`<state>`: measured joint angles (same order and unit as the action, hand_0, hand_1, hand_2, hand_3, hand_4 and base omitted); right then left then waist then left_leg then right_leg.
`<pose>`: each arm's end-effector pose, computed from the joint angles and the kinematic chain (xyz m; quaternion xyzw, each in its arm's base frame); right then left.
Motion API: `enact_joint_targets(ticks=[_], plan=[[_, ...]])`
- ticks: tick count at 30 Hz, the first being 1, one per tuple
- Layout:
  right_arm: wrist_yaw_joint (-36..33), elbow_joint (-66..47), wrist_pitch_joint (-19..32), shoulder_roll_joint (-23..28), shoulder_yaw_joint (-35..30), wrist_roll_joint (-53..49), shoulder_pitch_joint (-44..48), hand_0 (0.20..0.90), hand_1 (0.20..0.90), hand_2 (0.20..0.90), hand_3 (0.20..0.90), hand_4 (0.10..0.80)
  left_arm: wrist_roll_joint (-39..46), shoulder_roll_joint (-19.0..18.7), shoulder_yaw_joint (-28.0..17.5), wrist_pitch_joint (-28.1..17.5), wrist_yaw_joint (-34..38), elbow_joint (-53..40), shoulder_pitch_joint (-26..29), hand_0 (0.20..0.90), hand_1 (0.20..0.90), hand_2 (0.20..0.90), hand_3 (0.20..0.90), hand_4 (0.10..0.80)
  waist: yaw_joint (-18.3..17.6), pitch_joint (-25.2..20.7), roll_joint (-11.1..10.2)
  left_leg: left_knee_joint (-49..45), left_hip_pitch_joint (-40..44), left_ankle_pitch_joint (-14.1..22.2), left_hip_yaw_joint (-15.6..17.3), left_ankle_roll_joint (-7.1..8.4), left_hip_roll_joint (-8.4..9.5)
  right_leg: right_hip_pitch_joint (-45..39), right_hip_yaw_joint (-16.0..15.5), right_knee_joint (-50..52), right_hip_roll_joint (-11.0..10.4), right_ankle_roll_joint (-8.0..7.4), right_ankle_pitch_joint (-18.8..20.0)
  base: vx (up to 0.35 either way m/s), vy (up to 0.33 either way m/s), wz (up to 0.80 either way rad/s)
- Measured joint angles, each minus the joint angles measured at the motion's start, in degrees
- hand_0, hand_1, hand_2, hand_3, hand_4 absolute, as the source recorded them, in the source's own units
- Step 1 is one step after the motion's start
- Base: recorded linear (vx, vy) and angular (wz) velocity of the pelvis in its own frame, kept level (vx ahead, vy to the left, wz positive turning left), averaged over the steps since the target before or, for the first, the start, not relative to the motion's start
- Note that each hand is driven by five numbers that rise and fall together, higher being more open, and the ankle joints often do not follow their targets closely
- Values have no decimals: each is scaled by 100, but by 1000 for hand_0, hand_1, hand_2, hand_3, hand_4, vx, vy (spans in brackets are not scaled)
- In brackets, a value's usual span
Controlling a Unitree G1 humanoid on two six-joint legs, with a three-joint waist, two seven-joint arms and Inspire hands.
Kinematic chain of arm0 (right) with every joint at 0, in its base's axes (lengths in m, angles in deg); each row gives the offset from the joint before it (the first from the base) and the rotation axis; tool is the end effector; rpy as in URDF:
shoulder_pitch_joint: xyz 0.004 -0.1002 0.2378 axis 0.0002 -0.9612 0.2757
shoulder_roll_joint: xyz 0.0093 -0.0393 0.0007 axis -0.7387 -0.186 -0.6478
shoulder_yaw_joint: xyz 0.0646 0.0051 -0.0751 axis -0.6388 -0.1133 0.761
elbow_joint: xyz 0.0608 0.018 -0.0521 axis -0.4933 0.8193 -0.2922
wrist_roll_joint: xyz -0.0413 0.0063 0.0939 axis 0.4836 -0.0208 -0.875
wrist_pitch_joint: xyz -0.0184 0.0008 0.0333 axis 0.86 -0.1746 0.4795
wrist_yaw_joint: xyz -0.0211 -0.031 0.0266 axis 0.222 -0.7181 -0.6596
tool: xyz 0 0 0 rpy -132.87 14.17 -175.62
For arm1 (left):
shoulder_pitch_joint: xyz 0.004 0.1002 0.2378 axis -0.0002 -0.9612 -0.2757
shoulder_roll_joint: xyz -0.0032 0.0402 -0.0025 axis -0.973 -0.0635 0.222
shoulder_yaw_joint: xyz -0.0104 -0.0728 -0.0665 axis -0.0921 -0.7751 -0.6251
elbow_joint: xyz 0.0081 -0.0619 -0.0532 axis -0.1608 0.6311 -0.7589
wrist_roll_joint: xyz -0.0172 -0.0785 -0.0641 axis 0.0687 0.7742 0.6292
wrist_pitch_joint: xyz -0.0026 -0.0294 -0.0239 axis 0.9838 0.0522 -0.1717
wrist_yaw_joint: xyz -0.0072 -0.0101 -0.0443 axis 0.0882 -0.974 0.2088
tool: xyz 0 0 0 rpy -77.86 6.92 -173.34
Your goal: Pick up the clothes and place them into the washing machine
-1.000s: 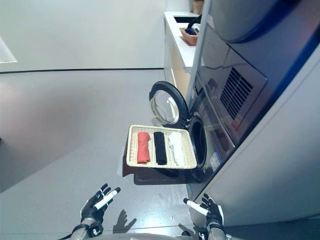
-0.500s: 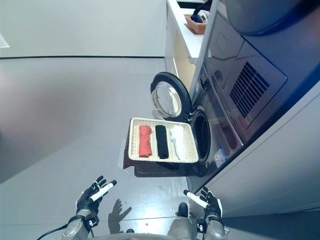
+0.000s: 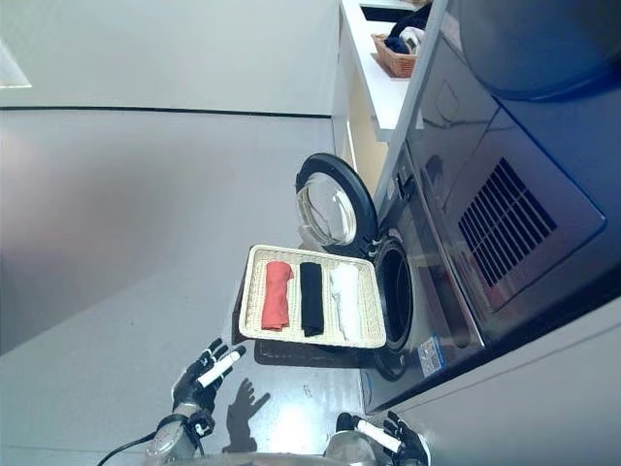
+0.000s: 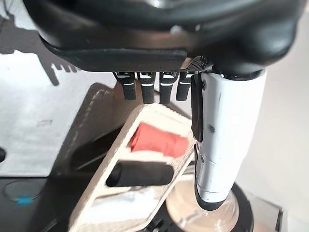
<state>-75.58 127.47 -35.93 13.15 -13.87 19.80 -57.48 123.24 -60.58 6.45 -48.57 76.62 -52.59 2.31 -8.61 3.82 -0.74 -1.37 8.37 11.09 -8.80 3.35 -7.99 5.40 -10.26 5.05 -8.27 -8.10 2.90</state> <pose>0.0405 -0.1956 -0.1088 0.0519 0.4789 -0.1530 0.8629 0.1060 0.1842 -0.0788 -0.1531 0.3172 0.1281 0.9271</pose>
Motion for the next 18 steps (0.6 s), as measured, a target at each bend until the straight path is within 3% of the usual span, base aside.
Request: enact_joint_targets(ticks=[3,5,7,9,11,14,15,17,18], plan=[[33,-1,33,114,156,9,32,900,900,900,900,800,91,-18,33,-3,108,12,67,900,900,900,900,800,-12,-104,88,12,-102,-36,-99,56,-117,39,2,112,95,40,-181,68,-150,33],[88,4,33,122,210,7,51,900,900,900,900,800,108,-12,67,-6,132,8,148,900,900,900,900,800,0,-98,37,-571,-447,17,6,202,-60,130,20,352,121,84,-406,104,-206,36],[207,16,33,135,272,8,60,900,900,900,900,800,116,-12,98,-4,138,34,193,900,900,900,900,800,24,-61,-38,-1385,-823,10,243,273,21,103,68,434,95,177,-514,91,-153,24],[322,22,79,181,367,-45,22,900,900,900,900,800,122,22,213,-3,151,47,200,900,900,900,900,800,111,-18,-55,-2042,-1069,-134,541,439,31,11,137,526,52,236,-637,90,-83,4],[243,16,202,169,355,-117,-6,900,900,900,900,800,125,154,394,2,130,44,227,900,900,900,900,800,148,69,-93,-2365,-1133,-327,898,436,67,-113,219,463,-39,233,-616,94,-29,-7],[219,62,222,156,399,-115,35,900,900,900,900,800,126,217,512,1,134,46,345,900,900,900,900,800,197,118,-142,-2883,-1416,-427,1061,510,65,-137,348,415,-99,258,-621,98,37,-3],[171,121,223,121,409,-137,146,900,900,900,900,800,126,232,513,-4,140,57,481,900,900,900,900,800,238,272,-252,-3418,-1724,-603,1105,567,42,-220,488,314,-144,275,-523,115,67,-13],[-106,173,297,-42,329,-257,441,900,900,900,900,800,127,185,519,-20,155,56,588,900,900,900,900,800,336,387,-391,-2674,-1901,-355,1151,263,-132,-188,603,96,-168,323,-469,198,122,-8],[-316,177,323,-75,258,-334,633,900,900,900,900,800,131,184,520,-28,155,51,640,900,900,900,900,800,378,511,-400,-1994,-1872,-399,1065,250,-191,-179,629,91,-177,312,-473,233,136,-6]])
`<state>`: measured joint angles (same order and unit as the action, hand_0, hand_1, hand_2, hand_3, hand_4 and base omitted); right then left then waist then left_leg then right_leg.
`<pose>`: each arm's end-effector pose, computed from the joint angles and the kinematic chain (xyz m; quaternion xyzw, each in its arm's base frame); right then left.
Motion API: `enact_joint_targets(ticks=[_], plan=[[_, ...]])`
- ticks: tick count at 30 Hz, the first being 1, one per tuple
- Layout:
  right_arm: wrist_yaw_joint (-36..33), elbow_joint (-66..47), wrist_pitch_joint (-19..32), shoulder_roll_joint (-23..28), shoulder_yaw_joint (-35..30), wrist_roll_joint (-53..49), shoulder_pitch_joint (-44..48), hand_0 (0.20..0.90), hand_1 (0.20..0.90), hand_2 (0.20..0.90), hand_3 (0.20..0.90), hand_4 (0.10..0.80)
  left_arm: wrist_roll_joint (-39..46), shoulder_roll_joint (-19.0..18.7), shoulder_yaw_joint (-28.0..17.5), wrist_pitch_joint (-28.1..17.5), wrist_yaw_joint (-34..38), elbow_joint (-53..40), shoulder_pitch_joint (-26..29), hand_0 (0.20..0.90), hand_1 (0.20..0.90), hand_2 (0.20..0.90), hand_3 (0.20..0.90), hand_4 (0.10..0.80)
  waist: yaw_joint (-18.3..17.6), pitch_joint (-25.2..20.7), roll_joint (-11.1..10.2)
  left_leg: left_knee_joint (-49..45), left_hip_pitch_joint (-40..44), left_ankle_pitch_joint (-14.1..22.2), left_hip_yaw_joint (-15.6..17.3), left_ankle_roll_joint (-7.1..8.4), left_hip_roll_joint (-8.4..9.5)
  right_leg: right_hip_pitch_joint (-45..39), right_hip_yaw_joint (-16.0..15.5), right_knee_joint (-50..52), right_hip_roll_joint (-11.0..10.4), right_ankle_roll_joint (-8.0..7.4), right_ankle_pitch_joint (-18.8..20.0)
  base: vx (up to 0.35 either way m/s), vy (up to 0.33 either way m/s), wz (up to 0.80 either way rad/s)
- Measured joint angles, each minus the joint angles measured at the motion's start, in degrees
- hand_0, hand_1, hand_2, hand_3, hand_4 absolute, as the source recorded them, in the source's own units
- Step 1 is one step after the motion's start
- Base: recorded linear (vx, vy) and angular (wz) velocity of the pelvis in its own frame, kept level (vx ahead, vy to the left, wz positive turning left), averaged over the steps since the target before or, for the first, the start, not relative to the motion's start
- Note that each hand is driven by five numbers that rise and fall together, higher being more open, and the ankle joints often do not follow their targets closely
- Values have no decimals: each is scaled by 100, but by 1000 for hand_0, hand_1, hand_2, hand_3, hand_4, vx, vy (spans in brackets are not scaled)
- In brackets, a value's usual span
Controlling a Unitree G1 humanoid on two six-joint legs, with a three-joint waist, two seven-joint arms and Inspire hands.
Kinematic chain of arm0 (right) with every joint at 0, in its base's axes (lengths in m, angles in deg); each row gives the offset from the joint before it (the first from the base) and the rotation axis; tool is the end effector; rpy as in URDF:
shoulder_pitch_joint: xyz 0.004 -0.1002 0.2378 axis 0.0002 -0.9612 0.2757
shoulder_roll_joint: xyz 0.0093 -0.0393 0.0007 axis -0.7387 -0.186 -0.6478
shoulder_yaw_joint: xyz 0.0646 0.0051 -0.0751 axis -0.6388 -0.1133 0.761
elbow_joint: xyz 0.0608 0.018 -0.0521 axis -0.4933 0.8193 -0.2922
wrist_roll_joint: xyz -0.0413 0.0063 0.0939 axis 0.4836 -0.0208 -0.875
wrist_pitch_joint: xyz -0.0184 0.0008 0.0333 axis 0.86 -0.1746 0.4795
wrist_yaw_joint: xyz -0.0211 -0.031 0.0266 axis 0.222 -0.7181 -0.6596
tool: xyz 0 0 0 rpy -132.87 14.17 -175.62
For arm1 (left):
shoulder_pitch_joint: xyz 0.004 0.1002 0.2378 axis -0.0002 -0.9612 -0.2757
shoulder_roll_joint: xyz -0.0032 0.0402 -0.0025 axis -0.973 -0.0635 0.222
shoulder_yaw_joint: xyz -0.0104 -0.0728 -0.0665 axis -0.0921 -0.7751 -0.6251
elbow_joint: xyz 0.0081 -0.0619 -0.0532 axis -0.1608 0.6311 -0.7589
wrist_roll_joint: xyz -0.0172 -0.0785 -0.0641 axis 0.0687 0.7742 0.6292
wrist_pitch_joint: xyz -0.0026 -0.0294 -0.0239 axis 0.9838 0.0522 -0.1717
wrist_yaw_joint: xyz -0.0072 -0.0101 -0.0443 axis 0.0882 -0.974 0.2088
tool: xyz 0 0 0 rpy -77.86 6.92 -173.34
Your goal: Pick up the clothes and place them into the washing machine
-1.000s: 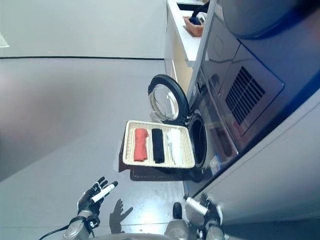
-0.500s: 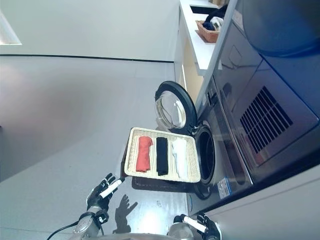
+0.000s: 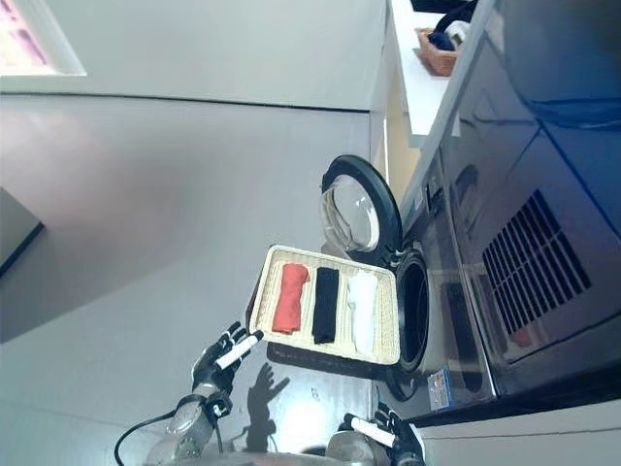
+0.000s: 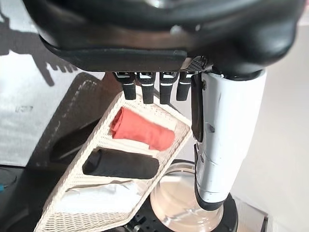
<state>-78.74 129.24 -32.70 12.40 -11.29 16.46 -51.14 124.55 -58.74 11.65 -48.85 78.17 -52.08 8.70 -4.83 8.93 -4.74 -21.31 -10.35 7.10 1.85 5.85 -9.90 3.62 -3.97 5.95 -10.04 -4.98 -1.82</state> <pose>0.0761 -0.1863 -0.1053 0.0592 0.4275 -0.1624 0.8873 0.1386 0.1573 -0.0699 -0.1659 0.2884 0.0798 0.9396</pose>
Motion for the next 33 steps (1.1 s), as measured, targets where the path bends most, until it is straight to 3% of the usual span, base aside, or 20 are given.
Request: enact_joint_targets(ticks=[2,3,4,6,7,9,10,12,13,15,18,22,28,29,33], plan=[[-331,0,181,153,-302,-77,372,900,900,900,900,800,26,96,13,4,6,12,-22,900,900,900,900,800,102,99,246,1355,248,-50,-200,-91,-86,119,180,-128,137,-215,7,276,137,-61],[-440,52,226,208,-445,-127,614,900,900,900,900,800,65,78,-20,2,37,46,-25,900,900,900,900,800,253,187,297,1605,423,-456,-188,63,-61,88,349,-207,149,-314,69,279,130,-103],[-495,36,229,202,-497,-137,759,900,900,900,900,800,96,0,-44,15,91,74,-60,900,900,900,900,800,358,259,326,1675,501,-541,13,-7,-77,139,326,99,181,-293,-44,259,143,-77],[-556,6,323,177,-515,-131,704,900,900,900,900,800,99,-296,-61,14,123,61,-187,900,900,900,900,800,446,201,209,1748,737,-722,223,12,-75,-72,155,875,420,-126,-711,247,162,-32],[-565,63,338,138,-551,-128,719,900,900,900,900,800,105,-398,-145,-7,150,101,-223,900,900,900,900,800,543,189,99,1611,820,-652,262,11,2,-301,115,526,359,-107,-715,220,179,-36],[-581,51,355,78,-624,-134,864,900,900,900,900,800,113,-490,-268,-27,195,113,-202,900,900,900,900,800,579,275,125,509,295,-294,111,146,64,-789,307,-226,242,-139,-336,199,201,-27],[-581,51,345,74,-639,-141,854,900,900,900,900,800,115,-456,-266,-57,207,96,-205,900,900,900,900,800,587,250,179,539,201,-262,61,170,69,-858,348,-371,201,-161,-303,197,232,-9],[-578,110,339,123,-699,-152,847,900,900,900,900,800,112,-322,-201,-79,204,97,-193,900,900,900,900,800,580,177,379,1117,191,-410,-41,65,57,-920,417,-482,186,-221,-305,201,240,-18],[-588,258,333,97,-745,-165,932,900,900,900,900,800,112,-224,-139,-77,192,147,-123,900,900,900,900,800,564,155,421,1209,162,-694,38,-54,116,-938,546,-521,52,-298,-382,160,191,-40],[-561,262,310,7,-691,-181,953,900,900,900,900,800,135,-226,-99,-82,200,145,17,900,900,900,900,800,537,147,260,1253,286,-647,295,-247,398,-849,667,-506,-211,-482,-251,111,155,-45],[-569,202,308,-113,-467,-166,1130,900,900,900,900,800,214,-393,-260,-92,227,121,248,900,900,900,900,800,548,118,125,1251,286,-515,711,-425,485,-566,804,-498,-344,-316,100,109,126,-64],[-565,184,314,-120,-474,-164,1211,900,900,900,900,800,216,-459,-284,-206,275,115,511,900,900,900,900,800,553,95,104,1247,280,-417,911,-593,620,-409,795,-484,-505,-363,345,97,107,-25],[-569,170,258,-113,-529,-166,1187,900,900,900,900,800,215,-406,-235,-224,276,121,413,900,900,900,900,800,528,-66,117,1267,183,-261,1032,-830,912,-59,797,-281,-696,-277,666,104,139,-16],[-573,126,214,-104,-532,-167,1173,900,900,900,900,800,213,-394,-229,-223,272,117,380,900,900,900,900,800,523,-90,124,1299,183,-331,1054,-871,876,3,813,-225,-715,-292,678,56,123,-18],[-578,-23,201,-93,-519,-161,1167,900,900,900,900,800,211,-400,-218,-212,241,107,325,900,900,900,900,800,395,-128,206,1367,302,-313,1083,-1118,1053,595,695,848,-830,-235,978,65,214,-7]])
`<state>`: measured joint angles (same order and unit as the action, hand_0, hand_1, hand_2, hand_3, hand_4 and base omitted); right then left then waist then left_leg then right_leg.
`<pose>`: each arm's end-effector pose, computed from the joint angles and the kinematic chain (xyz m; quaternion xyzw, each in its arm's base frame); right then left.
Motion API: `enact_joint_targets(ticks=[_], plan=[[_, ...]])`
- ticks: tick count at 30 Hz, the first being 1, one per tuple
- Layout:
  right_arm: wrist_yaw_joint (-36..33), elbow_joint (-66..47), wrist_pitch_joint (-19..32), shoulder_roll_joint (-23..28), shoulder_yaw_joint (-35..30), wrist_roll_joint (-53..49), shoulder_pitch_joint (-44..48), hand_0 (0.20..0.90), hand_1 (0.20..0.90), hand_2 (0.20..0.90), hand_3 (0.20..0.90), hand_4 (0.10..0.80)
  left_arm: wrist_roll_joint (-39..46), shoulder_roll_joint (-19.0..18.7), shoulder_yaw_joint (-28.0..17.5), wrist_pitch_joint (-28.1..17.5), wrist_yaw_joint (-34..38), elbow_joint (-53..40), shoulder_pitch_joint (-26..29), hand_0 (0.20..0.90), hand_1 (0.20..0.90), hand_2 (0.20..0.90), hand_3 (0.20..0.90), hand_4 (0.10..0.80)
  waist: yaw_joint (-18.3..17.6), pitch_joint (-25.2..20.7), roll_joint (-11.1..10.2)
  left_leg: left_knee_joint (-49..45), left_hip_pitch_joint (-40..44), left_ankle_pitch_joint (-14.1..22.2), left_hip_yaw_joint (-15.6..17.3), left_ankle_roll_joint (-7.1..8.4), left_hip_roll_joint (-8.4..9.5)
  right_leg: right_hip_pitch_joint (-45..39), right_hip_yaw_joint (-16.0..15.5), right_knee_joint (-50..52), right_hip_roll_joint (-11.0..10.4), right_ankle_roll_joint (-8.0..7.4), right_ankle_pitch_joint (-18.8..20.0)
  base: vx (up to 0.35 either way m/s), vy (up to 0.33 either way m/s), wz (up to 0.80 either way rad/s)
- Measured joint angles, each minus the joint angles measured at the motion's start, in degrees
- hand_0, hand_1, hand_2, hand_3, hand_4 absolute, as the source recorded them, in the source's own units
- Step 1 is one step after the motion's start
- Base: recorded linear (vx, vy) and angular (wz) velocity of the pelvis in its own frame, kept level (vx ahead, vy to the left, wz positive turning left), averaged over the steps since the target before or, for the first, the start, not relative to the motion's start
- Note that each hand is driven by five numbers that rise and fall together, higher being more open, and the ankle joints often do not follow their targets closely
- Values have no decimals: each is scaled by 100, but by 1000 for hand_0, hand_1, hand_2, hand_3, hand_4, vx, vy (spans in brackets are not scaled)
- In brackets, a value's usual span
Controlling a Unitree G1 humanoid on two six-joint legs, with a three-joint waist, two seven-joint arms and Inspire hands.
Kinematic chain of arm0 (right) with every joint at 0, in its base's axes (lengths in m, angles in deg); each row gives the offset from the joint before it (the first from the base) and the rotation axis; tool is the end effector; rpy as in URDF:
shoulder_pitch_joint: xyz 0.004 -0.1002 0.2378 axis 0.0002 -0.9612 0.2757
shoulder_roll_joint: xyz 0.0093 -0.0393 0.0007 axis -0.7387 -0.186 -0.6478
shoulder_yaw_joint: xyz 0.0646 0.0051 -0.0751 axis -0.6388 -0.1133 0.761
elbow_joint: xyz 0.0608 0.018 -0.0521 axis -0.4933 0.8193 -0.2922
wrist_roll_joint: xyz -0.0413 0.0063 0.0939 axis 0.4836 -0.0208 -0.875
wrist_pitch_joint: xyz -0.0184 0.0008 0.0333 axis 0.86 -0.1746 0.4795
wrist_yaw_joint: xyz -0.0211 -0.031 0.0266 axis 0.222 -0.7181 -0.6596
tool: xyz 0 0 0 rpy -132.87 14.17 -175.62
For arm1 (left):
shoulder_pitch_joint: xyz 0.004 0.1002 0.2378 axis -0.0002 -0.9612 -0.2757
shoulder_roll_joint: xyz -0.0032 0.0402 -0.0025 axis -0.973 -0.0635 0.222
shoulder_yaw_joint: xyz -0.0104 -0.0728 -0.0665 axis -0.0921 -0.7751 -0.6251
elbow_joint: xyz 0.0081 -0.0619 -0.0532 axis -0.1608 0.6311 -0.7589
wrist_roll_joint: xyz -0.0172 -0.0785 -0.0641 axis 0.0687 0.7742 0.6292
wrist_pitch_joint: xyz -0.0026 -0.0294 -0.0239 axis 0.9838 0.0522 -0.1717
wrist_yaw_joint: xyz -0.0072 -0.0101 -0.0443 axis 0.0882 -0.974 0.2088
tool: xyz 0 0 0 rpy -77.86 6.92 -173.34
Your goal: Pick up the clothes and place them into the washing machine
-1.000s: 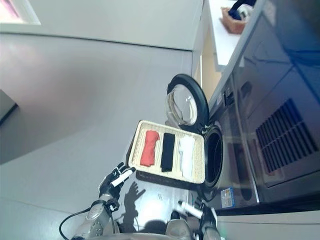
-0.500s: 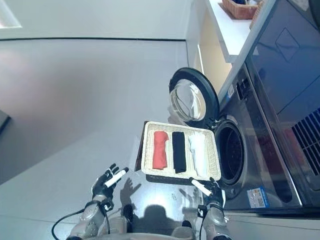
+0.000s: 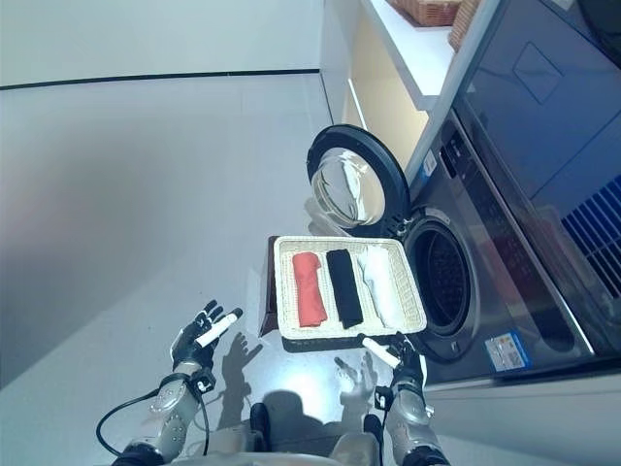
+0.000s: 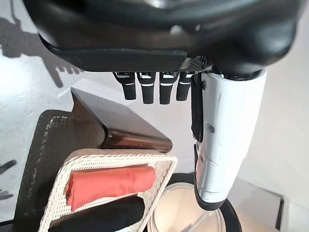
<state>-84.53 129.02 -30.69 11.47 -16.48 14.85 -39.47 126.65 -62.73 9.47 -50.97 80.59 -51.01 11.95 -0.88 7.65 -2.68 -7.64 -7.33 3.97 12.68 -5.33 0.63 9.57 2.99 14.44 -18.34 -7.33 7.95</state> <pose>0.1489 -0.1867 -0.0814 0.0844 0.3182 -0.2235 0.9174 0.1557 0.1833 -0.0604 -0.1456 0.2493 0.1281 0.9488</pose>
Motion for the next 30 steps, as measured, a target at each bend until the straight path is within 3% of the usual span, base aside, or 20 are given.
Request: enact_joint_targets(ticks=[1,3,6,7,8,11,14,17,18,20,22,25,30], plan=[[-2,-2,-1,-6,12,3,-1,900,900,900,900,800,0,-18,-5,0,-6,-10,-9,900,900,900,900,800,-4,4,22,29,26,-4,49,-88,34,64,-173,141,-47,62,87,115,97,-14],[8,-4,-5,-9,27,21,3,900,900,900,900,800,2,-33,-21,-3,1,-11,-35,900,900,900,900,800,3,53,118,125,114,-24,106,-150,50,251,-483,463,-168,12,170,180,5,-13],[17,-6,-8,-8,59,39,-21,900,900,900,900,800,8,-70,-42,-8,31,-2,-197,900,900,900,900,800,-23,59,173,379,233,-97,159,-172,162,306,-728,261,-158,-251,-230,222,-123,-9],[18,-2,-9,-3,58,38,-12,900,900,900,900,800,9,-73,-41,-10,35,1,-227,900,900,900,900,800,-25,68,172,467,232,-136,149,-130,209,300,-756,-106,-159,-352,-299,287,-167,-4],[18,0,-9,-5,54,37,12,900,900,900,900,800,16,-50,-36,-9,48,31,-237,900,900,900,900,800,-79,84,187,550,226,-195,123,-194,244,253,-787,-613,-157,-432,-256,330,-163,-10],[5,-1,-13,-5,62,36,25,900,900,900,900,800,84,-22,-55,-12,109,78,-218,900,900,900,900,800,-290,220,191,810,365,-321,-234,-203,324,282,-908,-1976,-157,-750,139,339,-144,5],[-82,1,-32,11,34,38,-115,900,900,900,900,800,93,87,-14,-16,103,118,-188,900,900,900,900,800,-543,322,111,1042,592,-365,-613,-34,320,392,-995,-1959,-158,-770,332,286,-192,59],[-117,-7,-60,11,14,42,-241,900,900,900,900,800,94,184,17,-17,103,112,-195,900,900,900,900,800,-622,292,-60,1120,591,-399,-979,303,316,314,-778,-1933,-92,-697,273,102,-236,72],[-104,-1,-66,22,42,48,-265,900,900,900,900,800,102,196,-5,-18,113,117,-186,900,900,900,900,800,-617,310,-97,1150,595,-412,-1091,414,279,285,-751,-1920,-41,-449,497,19,-277,64],[-120,29,-128,286,54,47,-107,900,900,900,900,800,135,416,8,-27,155,116,-184,900,900,900,900,800,-583,443,345,1150,537,-443,-1120,756,-313,290,-954,-1794,460,-143,446,16,-265,40],[-132,-76,-104,587,124,53,116,900,900,900,900,800,212,554,24,-19,183,125,-108,900,900,900,900,800,-620,548,479,935,471,-450,-1285,950,-648,289,-1109,-1588,693,62,254,42,-247,18],[-149,-99,76,833,-7,50,266,900,900,900,900,800,205,587,247,-28,116,129,184,900,900,900,900,800,-647,581,515,877,366,-616,-1534,1155,-812,263,-1358,-1338,798,144,-37,80,-208,45],[-219,-5,138,830,-55,39,374,900,900,900,900,800,219,582,379,-45,95,127,469,900,900,900,900,800,-691,623,579,901,312,-696,-1416,1218,-1006,90,-1572,-1212,1020,159,-325,78,-173,44]])
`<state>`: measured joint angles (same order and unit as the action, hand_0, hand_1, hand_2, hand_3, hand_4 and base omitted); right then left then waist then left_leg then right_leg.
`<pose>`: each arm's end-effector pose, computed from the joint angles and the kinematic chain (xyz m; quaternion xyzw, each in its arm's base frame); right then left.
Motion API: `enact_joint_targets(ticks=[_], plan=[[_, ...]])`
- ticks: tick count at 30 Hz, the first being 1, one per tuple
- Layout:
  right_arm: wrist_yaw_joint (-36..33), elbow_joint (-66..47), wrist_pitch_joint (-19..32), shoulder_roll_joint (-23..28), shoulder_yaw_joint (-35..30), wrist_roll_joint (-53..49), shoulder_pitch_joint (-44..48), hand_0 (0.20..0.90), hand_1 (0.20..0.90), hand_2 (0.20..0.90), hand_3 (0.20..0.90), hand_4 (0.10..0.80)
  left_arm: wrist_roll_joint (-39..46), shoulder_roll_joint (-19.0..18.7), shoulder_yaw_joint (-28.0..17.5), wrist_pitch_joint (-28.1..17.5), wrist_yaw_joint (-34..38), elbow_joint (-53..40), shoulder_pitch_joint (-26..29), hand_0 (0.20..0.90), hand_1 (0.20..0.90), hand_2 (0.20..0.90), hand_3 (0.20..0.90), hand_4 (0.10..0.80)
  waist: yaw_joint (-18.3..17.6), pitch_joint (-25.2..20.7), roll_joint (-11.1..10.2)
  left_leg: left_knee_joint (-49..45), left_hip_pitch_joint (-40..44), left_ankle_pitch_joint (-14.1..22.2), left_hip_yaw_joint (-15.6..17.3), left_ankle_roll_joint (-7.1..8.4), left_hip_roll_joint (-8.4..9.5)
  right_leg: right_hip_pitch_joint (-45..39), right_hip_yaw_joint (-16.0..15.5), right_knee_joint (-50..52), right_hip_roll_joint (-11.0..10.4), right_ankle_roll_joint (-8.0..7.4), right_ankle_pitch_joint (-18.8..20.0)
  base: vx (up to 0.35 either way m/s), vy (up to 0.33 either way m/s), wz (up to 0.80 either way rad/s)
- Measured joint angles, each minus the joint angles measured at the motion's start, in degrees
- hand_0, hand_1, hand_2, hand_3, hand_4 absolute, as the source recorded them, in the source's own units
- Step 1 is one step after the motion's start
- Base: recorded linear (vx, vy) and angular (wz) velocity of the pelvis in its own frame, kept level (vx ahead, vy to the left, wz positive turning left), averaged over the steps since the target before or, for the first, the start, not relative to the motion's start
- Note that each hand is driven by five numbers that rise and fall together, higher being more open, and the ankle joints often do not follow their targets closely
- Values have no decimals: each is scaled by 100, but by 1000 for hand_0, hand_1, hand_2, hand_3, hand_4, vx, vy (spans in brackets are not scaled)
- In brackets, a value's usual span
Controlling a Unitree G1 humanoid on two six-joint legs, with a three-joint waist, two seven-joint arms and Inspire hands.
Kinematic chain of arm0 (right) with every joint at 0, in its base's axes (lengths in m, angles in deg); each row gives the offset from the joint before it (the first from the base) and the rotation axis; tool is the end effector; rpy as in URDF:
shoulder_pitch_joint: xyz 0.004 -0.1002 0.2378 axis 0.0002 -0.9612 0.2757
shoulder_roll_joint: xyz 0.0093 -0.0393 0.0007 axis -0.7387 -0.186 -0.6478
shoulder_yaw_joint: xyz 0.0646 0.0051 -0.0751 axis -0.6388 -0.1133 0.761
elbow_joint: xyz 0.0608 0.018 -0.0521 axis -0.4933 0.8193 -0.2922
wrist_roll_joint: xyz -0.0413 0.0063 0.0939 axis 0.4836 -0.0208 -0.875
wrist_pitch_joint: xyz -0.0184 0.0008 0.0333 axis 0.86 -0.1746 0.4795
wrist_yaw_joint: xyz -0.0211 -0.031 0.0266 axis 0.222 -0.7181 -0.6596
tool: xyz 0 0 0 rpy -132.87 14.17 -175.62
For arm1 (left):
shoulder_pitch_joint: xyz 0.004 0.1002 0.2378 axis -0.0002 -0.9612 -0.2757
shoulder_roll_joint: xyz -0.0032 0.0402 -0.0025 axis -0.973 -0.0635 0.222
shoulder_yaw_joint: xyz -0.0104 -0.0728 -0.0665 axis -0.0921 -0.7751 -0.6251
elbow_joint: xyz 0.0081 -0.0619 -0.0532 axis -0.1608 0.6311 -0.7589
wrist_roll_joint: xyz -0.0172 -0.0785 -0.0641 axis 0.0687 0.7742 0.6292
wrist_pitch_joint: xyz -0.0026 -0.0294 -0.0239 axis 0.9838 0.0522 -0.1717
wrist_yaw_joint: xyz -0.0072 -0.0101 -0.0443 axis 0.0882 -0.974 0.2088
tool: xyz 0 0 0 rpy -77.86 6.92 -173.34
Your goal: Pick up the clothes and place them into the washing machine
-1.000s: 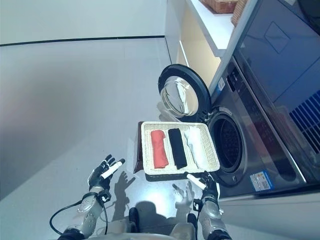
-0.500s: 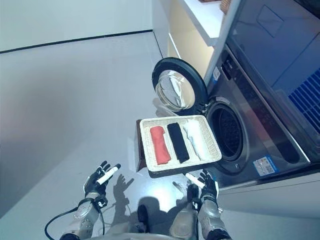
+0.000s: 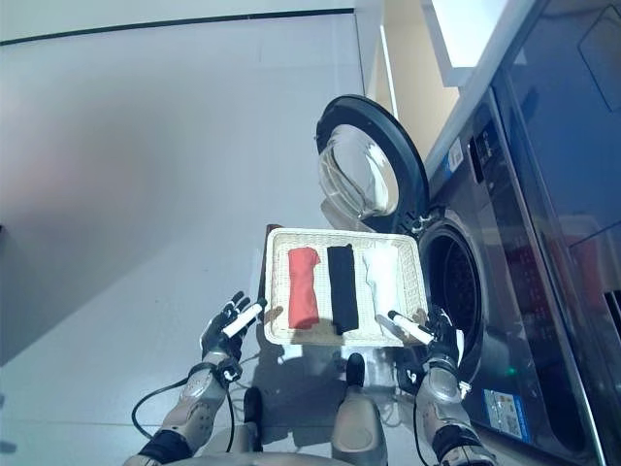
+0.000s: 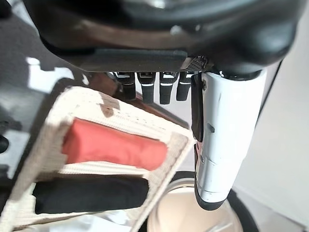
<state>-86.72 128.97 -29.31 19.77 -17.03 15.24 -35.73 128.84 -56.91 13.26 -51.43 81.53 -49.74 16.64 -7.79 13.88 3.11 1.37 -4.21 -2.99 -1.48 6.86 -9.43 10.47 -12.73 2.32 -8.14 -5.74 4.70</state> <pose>0.1712 -0.2313 -0.0598 0.0188 0.2582 -0.2613 0.9299 0.1758 0.1410 -0.0546 -0.1974 0.2387 0.0886 0.9467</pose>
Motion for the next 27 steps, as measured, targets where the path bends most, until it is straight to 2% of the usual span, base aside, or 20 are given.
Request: enact_joint_targets(ticks=[3,5,7,8,9,10,12,13,14,16,17,18,19,20,21,22,24,25,26,27], plan=[[16,261,-13,-194,126,-1,84,900,900,900,900,800,6,-48,-48,-35,28,42,-17,900,900,900,900,800,118,19,90,-135,-8,-32,58,15,-175,9,87,337,215,132,-267,78,-205,26],[20,356,-19,-307,126,-5,59,900,900,900,900,800,5,-123,-40,-35,32,80,-109,900,900,900,900,800,238,27,47,-510,-47,-86,107,83,-166,104,177,824,127,271,-595,97,-194,16],[46,370,-16,-322,134,-9,110,900,900,900,900,800,7,-148,-51,-39,38,171,-183,900,900,900,900,800,280,35,-32,-735,-188,-448,165,107,-95,72,267,794,125,321,-663,117,-92,3],[59,364,-11,-334,133,-11,120,900,900,900,900,800,9,-179,-51,-36,43,216,-174,900,900,900,900,800,276,33,-125,-882,-322,-708,186,67,-55,35,259,671,33,358,-639,134,-22,-2],[73,375,-6,-324,132,-14,190,900,900,900,900,800,6,-183,-33,-20,36,232,-187,900,900,900,900,800,311,42,-159,-1089,-392,-788,192,-35,-65,-21,249,549,27,372,-630,157,5,-13],[74,405,-2,-303,119,-38,179,900,900,900,900,800,8,-137,-27,-17,37,264,-193,900,900,900,900,800,336,20,-193,-1235,-415,-775,163,-52,-102,-33,275,498,29,435,-589,198,32,-11],[28,500,-10,-233,129,-53,139,900,900,900,900,800,6,-53,7,-20,13,278,-121,900,900,900,900,800,332,10,-210,-1331,-446,-811,147,-36,-147,-8,300,543,57,454,-575,250,61,3],[-4,523,-14,-218,134,-52,134,900,900,900,900,800,4,-52,21,-19,-6,308,-69,900,900,900,900,800,328,15,-237,-1383,-548,-675,144,35,-148,-4,387,509,81,464,-568,357,103,1],[-33,563,-18,-240,115,-52,128,900,900,900,900,800,6,-63,21,-27,0,382,46,900,900,900,900,800,423,53,-388,-853,-395,-332,137,0,-34,16,538,484,42,466,-566,360,114,-15],[-30,580,-11,-285,134,-34,122,900,900,900,900,800,7,-73,22,-24,7,467,60,900,900,900,900,800,489,71,-482,-160,-318,-294,166,-3,123,-18,908,202,145,405,-522,329,124,-39],[-33,580,-8,-240,125,-24,145,900,900,900,900,800,7,-51,21,-24,4,463,39,900,900,900,900,800,578,63,-442,34,-288,-165,205,-67,213,-13,986,-35,198,353,-537,279,155,-75],[-25,578,-7,-114,121,-14,170,900,900,900,900,800,10,54,-10,-22,8,421,-63,900,900,900,900,800,718,7,-105,221,-218,178,199,-323,-47,19,975,112,531,385,-437,188,113,-119],[-24,625,-11,-210,34,12,193,900,900,900,900,800,10,42,-4,-22,0,371,-132,900,900,900,900,800,853,103,68,279,-17,-375,279,-36,-305,74,737,1301,728,483,-650,212,187,-123],[-20,732,-63,-469,38,3,115,900,900,900,900,800,9,-215,-5,-13,7,414,-253,900,900,900,900,800,975,7,-264,194,102,-281,395,-141,-56,-7,836,1407,520,306,-1203,123,126,-102],[4,691,-83,-569,92,17,52,900,900,900,900,800,50,-312,-51,11,43,436,-325,900,900,900,900,800,973,-16,-296,-6,95,-196,469,-101,-13,-81,937,1293,466,316,-1119,147,246,-54],[10,677,-69,-600,91,21,52,900,900,900,900,800,86,-344,-47,60,51,444,-340,900,900,900,900,800,956,16,-284,-460,-76,-38,440,-156,26,-236,1130,1100,429,289,-1027,95,243,-34],[-1,684,-73,-589,5,10,-20,900,900,900,900,800,120,-309,-21,30,42,385,-357,900,900,900,900,800,897,5,-257,-1099,-395,212,372,-165,240,-402,1335,706,155,129,-835,158,300,-31],[-4,684,-71,-542,-23,8,-46,900,900,900,900,800,120,-266,6,9,41,383,-353,900,900,900,900,800,837,-55,-147,-981,-432,200,341,-212,304,-390,1345,652,83,48,-785,90,201,-27],[-9,696,-76,-458,-39,-3,-56,900,900,900,900,800,119,-205,50,10,40,384,-305,900,900,900,900,800,779,-78,-3,-878,-446,192,295,-278,315,-367,1365,672,26,-58,-793,3,164,-28],[-13,702,-106,-412,-40,-15,-41,900,900,900,900,800,119,-180,68,-5,32,357,-222,900,900,900,900,800,690,-95,-43,-835,-451,310,470,-493,509,-181,1573,759,-183,-158,-836,-18,147,-46]])
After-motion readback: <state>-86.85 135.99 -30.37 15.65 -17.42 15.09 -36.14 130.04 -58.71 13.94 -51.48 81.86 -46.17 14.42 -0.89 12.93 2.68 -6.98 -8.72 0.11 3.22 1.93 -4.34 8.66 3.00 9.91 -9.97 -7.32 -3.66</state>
